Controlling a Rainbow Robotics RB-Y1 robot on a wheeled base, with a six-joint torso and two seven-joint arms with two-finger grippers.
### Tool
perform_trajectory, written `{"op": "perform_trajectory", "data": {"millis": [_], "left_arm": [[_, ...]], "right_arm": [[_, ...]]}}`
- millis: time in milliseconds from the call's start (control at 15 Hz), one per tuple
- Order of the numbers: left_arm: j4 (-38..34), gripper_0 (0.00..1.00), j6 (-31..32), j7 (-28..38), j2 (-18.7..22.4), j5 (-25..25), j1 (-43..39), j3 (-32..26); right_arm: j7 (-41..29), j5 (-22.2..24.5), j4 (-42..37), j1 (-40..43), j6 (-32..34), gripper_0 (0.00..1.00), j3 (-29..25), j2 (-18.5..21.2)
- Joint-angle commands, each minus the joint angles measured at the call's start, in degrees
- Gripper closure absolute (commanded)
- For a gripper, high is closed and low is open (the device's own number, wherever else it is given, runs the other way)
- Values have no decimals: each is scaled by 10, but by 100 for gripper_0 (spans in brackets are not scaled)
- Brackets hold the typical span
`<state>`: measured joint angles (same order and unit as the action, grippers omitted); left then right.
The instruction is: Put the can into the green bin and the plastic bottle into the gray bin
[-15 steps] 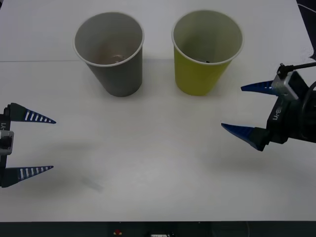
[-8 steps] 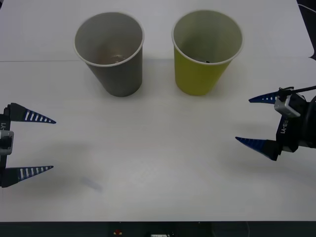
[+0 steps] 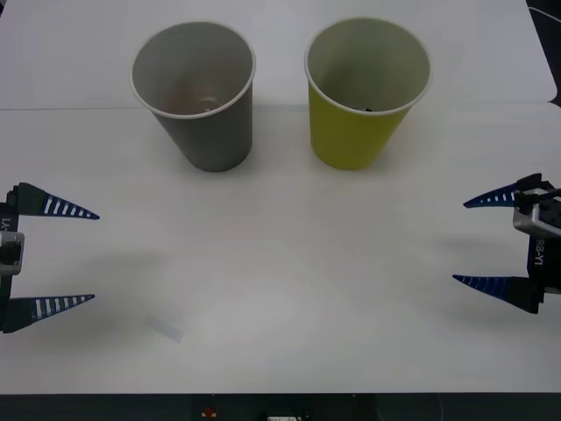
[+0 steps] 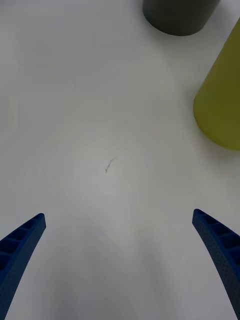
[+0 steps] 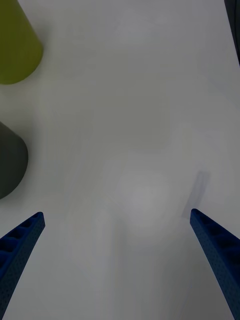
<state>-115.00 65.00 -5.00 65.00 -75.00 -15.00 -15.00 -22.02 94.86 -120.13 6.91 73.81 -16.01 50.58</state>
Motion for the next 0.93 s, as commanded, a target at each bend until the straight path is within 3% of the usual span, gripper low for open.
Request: {"op": "perform_trajectory", "data": {"millis": [67, 333, 667, 933], "left_arm": [[0, 0, 0, 0, 0, 0, 0, 0], [0, 0, 0, 0, 0, 0, 0, 0], [0, 0, 0, 0, 0, 0, 0, 0], [0, 0, 0, 0, 0, 0, 0, 0]], "right_arm": [[14, -30, 0, 11, -18, 0, 0, 41], [21, -85, 0, 15, -33, 0, 3, 87], [31, -129, -26, 74, -118, 0, 2, 168], [39, -147, -26, 74, -119, 0, 2, 191]]}}
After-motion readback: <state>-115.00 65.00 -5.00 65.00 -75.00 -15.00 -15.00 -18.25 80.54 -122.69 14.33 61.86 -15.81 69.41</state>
